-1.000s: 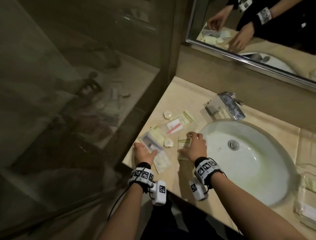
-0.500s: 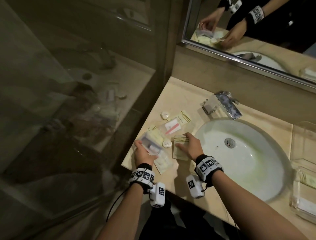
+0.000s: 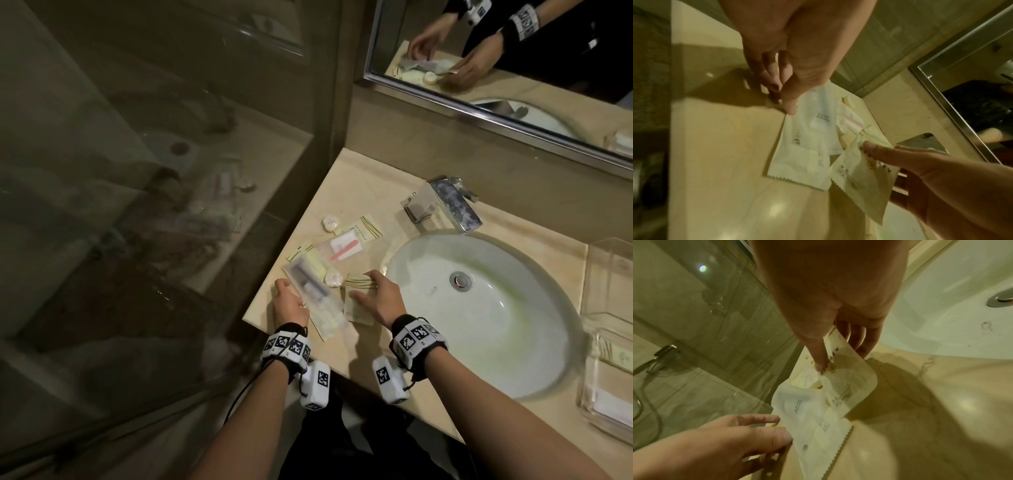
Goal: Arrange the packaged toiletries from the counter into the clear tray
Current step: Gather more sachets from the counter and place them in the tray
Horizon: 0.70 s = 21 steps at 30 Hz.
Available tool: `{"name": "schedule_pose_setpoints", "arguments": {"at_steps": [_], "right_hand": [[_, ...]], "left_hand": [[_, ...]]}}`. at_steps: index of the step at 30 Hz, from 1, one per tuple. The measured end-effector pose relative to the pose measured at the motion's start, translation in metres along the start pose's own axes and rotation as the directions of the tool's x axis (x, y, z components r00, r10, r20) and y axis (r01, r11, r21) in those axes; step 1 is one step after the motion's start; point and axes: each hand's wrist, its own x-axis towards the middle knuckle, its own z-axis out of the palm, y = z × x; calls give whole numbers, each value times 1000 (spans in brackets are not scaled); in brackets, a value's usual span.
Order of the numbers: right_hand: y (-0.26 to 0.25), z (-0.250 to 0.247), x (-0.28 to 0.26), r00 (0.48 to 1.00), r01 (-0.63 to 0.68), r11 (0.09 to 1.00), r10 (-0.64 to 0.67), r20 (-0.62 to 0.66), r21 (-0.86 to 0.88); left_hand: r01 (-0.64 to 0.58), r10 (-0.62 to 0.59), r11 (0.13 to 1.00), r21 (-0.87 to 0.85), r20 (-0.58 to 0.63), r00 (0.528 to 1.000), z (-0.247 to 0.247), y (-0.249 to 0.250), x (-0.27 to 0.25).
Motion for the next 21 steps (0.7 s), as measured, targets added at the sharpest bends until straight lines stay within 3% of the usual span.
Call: {"name": "schedule_pose_setpoints", "arguments": {"at_steps": [5,11,21], "right_hand": [[10,0,-7,1000,0,1000,0,2,1],[18,-12,-8,1000,14,999,-14,-16,36],[24,-51,-14,996,78,978,-69,-54,193]], "left_hand": [[39,-47,994,-102,-75,996,5,1,-7],[119,-118,983,-139,15,993,-6,10,-9],[-47,18,983,-177,-159,987,-44,38,-37]]}}
